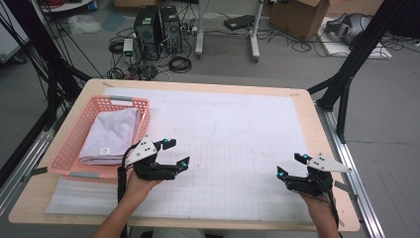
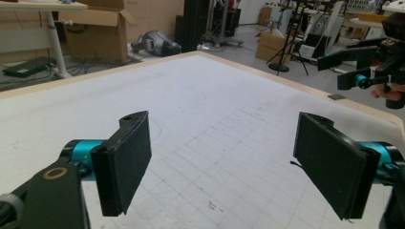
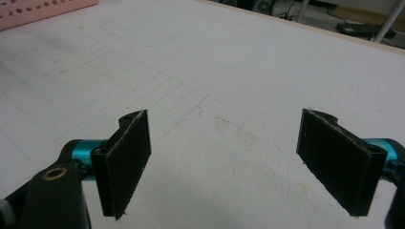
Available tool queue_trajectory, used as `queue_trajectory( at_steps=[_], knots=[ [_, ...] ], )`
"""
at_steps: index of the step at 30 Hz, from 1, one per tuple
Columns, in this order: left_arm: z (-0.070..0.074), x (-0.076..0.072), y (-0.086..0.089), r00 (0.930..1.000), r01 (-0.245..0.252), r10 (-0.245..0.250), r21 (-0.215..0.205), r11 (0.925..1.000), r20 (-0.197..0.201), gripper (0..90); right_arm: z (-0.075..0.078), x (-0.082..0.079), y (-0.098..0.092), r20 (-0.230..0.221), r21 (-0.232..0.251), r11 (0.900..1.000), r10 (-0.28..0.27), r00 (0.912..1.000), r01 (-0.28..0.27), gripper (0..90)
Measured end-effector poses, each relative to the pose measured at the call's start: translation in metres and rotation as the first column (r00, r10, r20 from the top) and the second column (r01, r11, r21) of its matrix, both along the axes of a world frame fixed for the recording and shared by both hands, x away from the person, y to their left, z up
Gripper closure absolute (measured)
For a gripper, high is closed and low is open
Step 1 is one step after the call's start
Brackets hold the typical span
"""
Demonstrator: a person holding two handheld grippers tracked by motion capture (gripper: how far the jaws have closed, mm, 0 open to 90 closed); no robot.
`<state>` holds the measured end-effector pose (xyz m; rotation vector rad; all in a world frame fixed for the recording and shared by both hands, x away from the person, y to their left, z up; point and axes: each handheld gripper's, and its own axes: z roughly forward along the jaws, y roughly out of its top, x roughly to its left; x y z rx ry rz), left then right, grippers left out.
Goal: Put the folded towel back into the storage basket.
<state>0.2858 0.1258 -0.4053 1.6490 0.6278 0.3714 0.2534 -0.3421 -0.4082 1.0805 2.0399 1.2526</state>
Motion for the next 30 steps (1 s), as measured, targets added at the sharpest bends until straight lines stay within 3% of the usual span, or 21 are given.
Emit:
queue_trajectory(
  at_steps=[30],
  knots=[
    [-0.0068, 0.0023, -0.0007, 0.9998, -0.004, 0.004, 0.017, 0.9999, -0.018, 21.2, -0.0008, -0.0006, -0.0004, -0.007, 0.002, 1.0, -0.007, 1.0, 0.007, 17.7]
  ],
)
